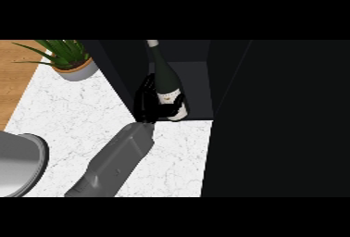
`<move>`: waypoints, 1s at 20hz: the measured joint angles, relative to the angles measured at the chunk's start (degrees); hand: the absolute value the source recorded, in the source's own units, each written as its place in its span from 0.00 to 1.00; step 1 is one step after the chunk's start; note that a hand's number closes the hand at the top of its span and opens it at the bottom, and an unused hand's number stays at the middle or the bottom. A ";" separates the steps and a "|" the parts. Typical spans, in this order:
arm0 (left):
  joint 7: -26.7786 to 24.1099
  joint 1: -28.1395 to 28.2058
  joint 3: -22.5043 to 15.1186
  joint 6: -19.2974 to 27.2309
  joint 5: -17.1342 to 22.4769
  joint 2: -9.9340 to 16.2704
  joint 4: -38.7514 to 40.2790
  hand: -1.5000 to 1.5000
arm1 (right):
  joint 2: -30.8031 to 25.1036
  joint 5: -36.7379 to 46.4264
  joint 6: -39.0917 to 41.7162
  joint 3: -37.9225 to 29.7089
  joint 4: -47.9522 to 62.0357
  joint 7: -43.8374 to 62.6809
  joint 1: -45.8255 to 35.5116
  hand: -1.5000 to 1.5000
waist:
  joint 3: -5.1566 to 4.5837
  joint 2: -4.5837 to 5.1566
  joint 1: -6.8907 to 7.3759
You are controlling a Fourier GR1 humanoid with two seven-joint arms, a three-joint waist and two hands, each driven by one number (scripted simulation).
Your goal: Pick up the wine, place it into the cabinet and close the cabinet
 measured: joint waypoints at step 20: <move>6.47 -15.75 3.02 1.32 3.19 0.02 15.68 1.00 | -0.48 -0.94 0.90 1.02 0.14 -0.52 -0.30 0.00 | -0.03 0.79 -2.31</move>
